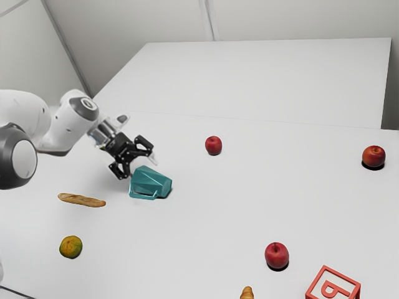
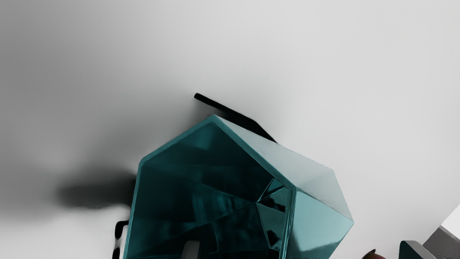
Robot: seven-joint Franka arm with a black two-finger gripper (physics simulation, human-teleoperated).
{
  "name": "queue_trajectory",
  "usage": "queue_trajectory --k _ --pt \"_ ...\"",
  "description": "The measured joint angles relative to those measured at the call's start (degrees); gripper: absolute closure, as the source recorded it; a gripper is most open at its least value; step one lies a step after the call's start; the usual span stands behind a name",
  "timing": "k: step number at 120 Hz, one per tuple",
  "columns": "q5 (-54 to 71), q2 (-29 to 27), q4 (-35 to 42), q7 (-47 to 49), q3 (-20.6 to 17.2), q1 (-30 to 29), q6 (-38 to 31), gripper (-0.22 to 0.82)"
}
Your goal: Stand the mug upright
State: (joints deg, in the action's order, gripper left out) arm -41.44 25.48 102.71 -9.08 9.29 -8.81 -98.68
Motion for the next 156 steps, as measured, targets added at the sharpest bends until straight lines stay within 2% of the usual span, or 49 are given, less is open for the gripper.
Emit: queue_trajectory --k 13,29,35,48,71,93,105,134,145,156 --pt "-0.9 0.5 0.1 0.0 -0.1 0.0 0.0 0.03" --pt "-0.8 0.3 -0.2 0.1 0.0 0.0 0.0 0.38" --pt "-0.7 0.1 -0.3 0.1 0.0 0.0 0.0 0.47" --pt "-0.5 -0.3 -0.7 0.1 -0.1 0.1 -0.1 0.59" --pt "-0.5 -1.6 -1.3 0.6 -0.2 1.4 -0.2 0.72" --pt "0.2 -2.8 -1.2 1.6 -0.2 2.5 -0.1 0.75" --pt "4.7 -4.9 -0.9 2.1 -0.4 4.2 -1.1 0.76" --pt "23.2 -9.7 0.0 3.0 -4.0 8.2 -8.7 0.77" --pt "27.4 -12.4 3.0 4.2 -4.9 9.3 -11.6 0.77" --pt "31.9 -16.1 7.6 6.4 -7.4 9.8 -14.7 0.78"
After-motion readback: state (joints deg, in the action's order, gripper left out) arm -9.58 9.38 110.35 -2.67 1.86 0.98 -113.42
